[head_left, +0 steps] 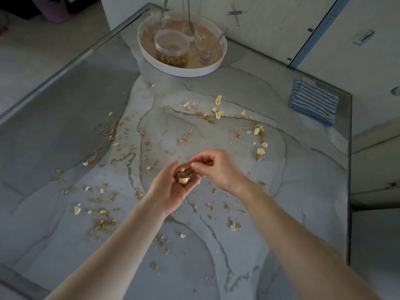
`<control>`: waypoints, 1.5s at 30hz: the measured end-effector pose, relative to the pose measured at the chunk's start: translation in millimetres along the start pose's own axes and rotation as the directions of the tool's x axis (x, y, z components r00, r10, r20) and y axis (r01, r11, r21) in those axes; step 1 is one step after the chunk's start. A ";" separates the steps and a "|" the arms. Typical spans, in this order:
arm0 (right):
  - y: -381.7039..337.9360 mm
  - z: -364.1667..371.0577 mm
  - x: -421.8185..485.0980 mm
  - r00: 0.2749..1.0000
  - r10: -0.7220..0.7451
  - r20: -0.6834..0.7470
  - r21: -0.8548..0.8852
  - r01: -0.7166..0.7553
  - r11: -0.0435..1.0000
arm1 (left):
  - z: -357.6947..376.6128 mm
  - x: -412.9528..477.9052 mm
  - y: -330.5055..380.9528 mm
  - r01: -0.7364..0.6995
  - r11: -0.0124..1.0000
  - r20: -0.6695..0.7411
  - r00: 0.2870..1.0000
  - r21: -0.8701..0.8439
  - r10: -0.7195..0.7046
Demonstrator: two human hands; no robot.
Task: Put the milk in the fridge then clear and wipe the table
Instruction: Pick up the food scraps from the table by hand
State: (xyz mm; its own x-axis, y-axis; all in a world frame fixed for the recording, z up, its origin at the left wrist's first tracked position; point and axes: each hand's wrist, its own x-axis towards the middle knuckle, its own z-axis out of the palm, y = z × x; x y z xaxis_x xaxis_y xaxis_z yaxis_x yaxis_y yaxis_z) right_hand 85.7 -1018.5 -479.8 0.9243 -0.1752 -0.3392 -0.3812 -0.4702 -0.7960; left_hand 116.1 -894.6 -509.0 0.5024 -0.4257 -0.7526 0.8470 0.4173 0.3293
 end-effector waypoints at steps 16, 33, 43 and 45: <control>13.6 10.6 -3.3 0.983 0.135 -0.123 -0.224 -0.160 0.961 | -11.4 -2.7 6.0 -0.034 0.999 -0.076 0.996 0.029 0.036; 76.8 -5.8 -99.4 0.952 0.295 -0.078 -0.287 -0.305 0.908 | 8.4 2.3 -25.8 0.093 0.994 0.086 0.991 0.057 -0.098; 82.0 6.5 -102.8 0.961 0.208 -0.181 -0.400 -0.266 0.877 | 15.0 4.0 -40.9 0.106 0.986 0.096 0.988 0.128 -0.119; 82.8 3.2 -99.9 0.958 0.199 -0.207 -0.375 -0.266 0.888 | 18.3 5.8 -46.3 0.109 0.984 0.097 0.988 0.142 -0.123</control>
State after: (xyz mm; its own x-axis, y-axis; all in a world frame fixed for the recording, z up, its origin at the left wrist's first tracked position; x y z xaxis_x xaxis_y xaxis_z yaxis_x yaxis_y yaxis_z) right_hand -38.3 -1037.1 -513.4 0.8136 -0.4408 -0.3792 -0.5767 -0.6955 -0.4286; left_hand 82.9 -931.1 -518.2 0.4086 -0.5496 -0.7287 0.9127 0.2501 0.3231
